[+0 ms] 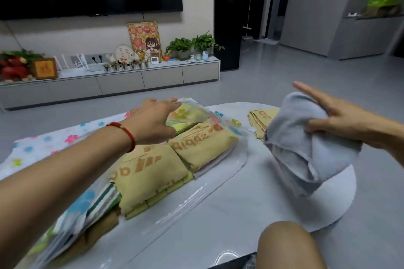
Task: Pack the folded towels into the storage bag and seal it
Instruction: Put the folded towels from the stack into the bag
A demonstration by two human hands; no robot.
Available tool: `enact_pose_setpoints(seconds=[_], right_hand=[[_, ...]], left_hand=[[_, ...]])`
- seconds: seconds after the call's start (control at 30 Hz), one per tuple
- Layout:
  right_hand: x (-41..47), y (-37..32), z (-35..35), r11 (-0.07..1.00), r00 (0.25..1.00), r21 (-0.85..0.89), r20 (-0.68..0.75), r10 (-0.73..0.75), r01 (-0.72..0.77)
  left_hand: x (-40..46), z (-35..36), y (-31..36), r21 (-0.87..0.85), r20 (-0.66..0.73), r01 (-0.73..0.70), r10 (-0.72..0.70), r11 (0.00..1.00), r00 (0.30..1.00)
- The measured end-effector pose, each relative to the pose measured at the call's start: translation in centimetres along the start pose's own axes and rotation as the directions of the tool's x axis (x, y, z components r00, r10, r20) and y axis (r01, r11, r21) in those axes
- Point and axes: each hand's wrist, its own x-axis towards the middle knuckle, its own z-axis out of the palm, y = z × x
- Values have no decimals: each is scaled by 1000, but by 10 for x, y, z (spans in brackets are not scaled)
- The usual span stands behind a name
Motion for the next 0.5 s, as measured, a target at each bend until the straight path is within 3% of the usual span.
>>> enact_pose_setpoints(seconds=[0.13, 0.27, 0.33, 0.4, 0.43, 0.5], right_hand=[[-28, -83, 35, 935, 919, 334, 320, -230, 118], [6, -137, 112, 828, 845, 560, 448, -292, -11], [34, -154, 159, 736, 908, 674, 340, -244, -55], [59, -161, 209, 624, 991, 780, 117, -69, -49], [70, -159, 232, 576, 997, 815, 36, 62, -65], [84, -148, 274, 540, 970, 826, 33, 242, -163]], left_hand=[[-3, -25, 4, 16, 38, 5, -6, 1000, 999], [-6, -43, 5, 12, 38, -8, 7, 1000, 999], [-5, -51, 4, 23, 8, -10, 10, 1000, 1000], [-5, -56, 2, 11, -6, -11, 11, 1000, 1000], [-5, -56, 0, 5, -9, -11, 11, 1000, 1000], [-5, -54, -1, -7, -2, -13, 13, 1000, 1000]])
